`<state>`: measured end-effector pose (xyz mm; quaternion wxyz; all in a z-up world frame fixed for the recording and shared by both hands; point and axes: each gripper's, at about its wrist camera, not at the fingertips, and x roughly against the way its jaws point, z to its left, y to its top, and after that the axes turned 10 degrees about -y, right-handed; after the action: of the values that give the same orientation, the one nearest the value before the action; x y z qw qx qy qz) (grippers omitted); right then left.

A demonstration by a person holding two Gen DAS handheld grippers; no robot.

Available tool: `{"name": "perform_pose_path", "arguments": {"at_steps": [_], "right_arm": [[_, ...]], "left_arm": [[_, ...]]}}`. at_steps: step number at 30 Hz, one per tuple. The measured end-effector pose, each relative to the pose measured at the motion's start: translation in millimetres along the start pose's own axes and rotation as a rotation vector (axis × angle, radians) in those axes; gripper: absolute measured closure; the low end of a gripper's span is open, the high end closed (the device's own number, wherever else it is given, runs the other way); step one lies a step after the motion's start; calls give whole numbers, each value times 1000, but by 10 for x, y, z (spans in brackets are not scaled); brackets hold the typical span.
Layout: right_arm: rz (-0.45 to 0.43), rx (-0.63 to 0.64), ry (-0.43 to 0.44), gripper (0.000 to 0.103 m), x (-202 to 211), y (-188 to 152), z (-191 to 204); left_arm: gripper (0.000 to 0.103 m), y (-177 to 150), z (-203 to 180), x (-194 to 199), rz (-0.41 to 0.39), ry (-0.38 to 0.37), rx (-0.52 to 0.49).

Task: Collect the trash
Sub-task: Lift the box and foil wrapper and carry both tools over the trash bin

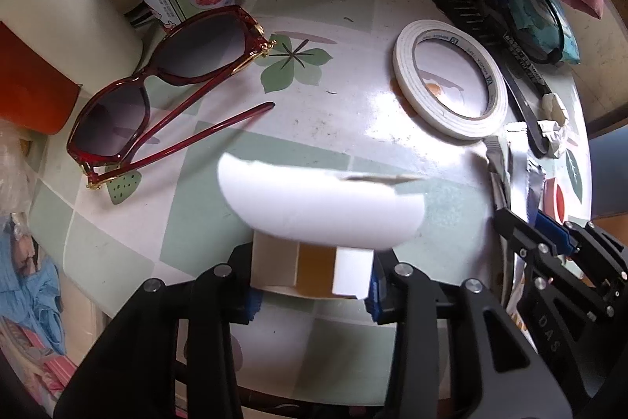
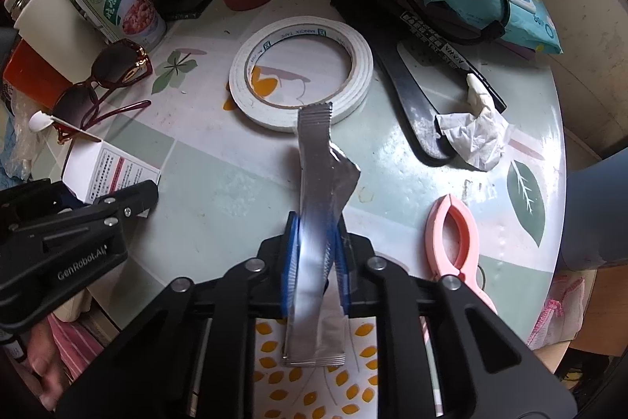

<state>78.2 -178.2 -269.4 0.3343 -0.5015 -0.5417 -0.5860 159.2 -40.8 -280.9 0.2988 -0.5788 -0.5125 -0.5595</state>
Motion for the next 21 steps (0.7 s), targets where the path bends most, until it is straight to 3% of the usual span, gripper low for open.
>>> {"name": "perform_pose_path", "arguments": {"at_steps": [13, 21], "right_arm": [[-20, 5, 27, 87, 126, 124, 101], [-41, 40, 49, 87, 375, 122, 169]], "left_arm": [[65, -7, 14, 202, -22, 8, 27], [65, -61, 195, 522, -52, 3, 79]]}}
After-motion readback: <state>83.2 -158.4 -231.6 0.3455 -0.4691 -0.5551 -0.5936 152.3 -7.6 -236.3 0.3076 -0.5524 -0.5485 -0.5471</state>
